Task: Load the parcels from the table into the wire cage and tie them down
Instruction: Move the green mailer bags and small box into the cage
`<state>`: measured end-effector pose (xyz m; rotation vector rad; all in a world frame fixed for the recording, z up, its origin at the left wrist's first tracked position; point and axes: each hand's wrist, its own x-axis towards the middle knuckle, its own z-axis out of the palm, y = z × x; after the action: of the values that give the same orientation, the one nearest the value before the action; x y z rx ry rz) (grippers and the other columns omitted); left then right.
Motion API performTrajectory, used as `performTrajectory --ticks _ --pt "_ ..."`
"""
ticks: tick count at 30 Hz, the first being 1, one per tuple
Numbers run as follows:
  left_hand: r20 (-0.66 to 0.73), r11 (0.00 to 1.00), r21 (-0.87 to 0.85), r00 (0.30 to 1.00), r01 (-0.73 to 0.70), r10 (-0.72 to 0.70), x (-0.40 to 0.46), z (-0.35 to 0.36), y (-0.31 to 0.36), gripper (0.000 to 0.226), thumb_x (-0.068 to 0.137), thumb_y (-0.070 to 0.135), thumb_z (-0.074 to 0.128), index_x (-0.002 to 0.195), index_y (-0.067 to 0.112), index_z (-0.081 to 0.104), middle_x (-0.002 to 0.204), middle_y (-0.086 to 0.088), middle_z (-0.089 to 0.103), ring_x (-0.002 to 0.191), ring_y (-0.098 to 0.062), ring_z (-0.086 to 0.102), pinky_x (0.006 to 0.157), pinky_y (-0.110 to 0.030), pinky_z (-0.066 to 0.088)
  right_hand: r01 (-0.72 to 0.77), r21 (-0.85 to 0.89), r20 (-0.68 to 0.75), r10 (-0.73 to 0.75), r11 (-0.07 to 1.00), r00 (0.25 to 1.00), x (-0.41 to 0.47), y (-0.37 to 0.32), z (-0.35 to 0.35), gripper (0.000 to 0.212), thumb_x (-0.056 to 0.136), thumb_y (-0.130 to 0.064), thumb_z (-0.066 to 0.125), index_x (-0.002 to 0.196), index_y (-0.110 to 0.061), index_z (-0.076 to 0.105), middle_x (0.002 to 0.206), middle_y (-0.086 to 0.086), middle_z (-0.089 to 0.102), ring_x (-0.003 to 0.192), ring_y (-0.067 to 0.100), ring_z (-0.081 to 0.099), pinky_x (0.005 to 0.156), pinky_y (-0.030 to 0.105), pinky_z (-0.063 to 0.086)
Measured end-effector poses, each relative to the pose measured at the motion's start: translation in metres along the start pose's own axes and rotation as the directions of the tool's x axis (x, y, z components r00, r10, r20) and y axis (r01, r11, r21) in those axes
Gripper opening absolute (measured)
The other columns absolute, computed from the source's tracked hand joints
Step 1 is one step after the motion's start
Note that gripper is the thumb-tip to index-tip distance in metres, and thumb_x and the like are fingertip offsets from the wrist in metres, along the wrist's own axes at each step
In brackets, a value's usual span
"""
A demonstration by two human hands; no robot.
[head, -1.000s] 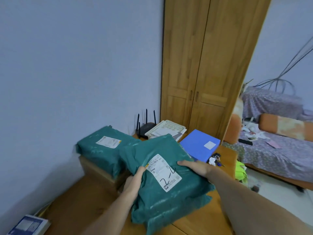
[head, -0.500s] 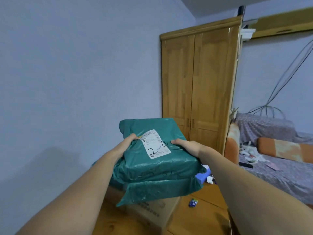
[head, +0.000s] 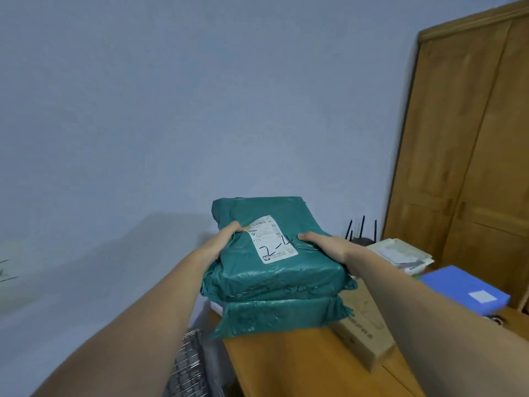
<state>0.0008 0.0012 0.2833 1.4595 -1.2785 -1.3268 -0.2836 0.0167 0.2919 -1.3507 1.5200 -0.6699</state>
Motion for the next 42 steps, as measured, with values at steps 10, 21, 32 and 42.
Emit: performTrajectory --ticks 10,21,32,42 --pt "-0.345 0.99 -0.086 0.929 0.111 -0.135 -0.145 -0.251 -0.112 0.04 0.084 0.045 0.061 0.107 0.014 0.069 0.091 -0.012 0.075 0.076 -0.026 0.069 0.071 -0.03 0.051 0.086 -0.07 0.312 -0.06 0.994 0.948 -0.011 -0.069 0.284 0.09 0.051 -0.078 0.075 0.113 -0.014 0.064 0.097 0.009 0.077 0.077 0.026 0.077 0.08 0.042 0.062" --pt "-0.491 0.941 -0.243 0.807 0.235 -0.328 -0.266 -0.409 -0.248 0.044 0.079 0.049 0.066 0.105 0.014 0.072 0.103 -0.014 0.076 0.085 -0.027 0.071 0.077 -0.032 0.052 0.061 -0.112 0.543 0.009 0.992 0.84 -0.044 -0.065 0.516 0.085 0.052 -0.076 0.076 0.109 -0.013 0.065 0.087 0.009 0.079 0.076 0.028 0.077 0.071 0.04 0.063" --pt "-0.555 0.861 -0.44 0.677 0.255 -0.484 -0.262 -0.453 -0.377 0.085 0.049 0.061 0.077 0.115 0.008 0.07 0.099 -0.012 0.079 0.095 -0.03 0.074 0.081 -0.036 0.059 0.102 -0.199 0.596 0.038 0.975 0.802 0.01 -0.013 0.637 0.075 0.056 -0.077 0.073 0.099 -0.017 0.073 0.086 0.005 0.079 0.072 0.022 0.077 0.077 0.041 0.063" --pt "-0.447 0.737 -0.585 0.624 0.338 -0.641 -0.229 -0.473 -0.546 0.08 0.047 0.054 0.079 0.111 0.007 0.074 0.097 -0.011 0.079 0.091 -0.03 0.076 0.082 -0.036 0.057 0.085 -0.346 0.557 0.132 0.934 0.82 0.06 0.121 0.757 0.066 0.059 -0.087 0.063 0.085 -0.026 0.066 0.081 -0.007 0.074 0.072 0.01 0.073 0.059 0.023 0.059"
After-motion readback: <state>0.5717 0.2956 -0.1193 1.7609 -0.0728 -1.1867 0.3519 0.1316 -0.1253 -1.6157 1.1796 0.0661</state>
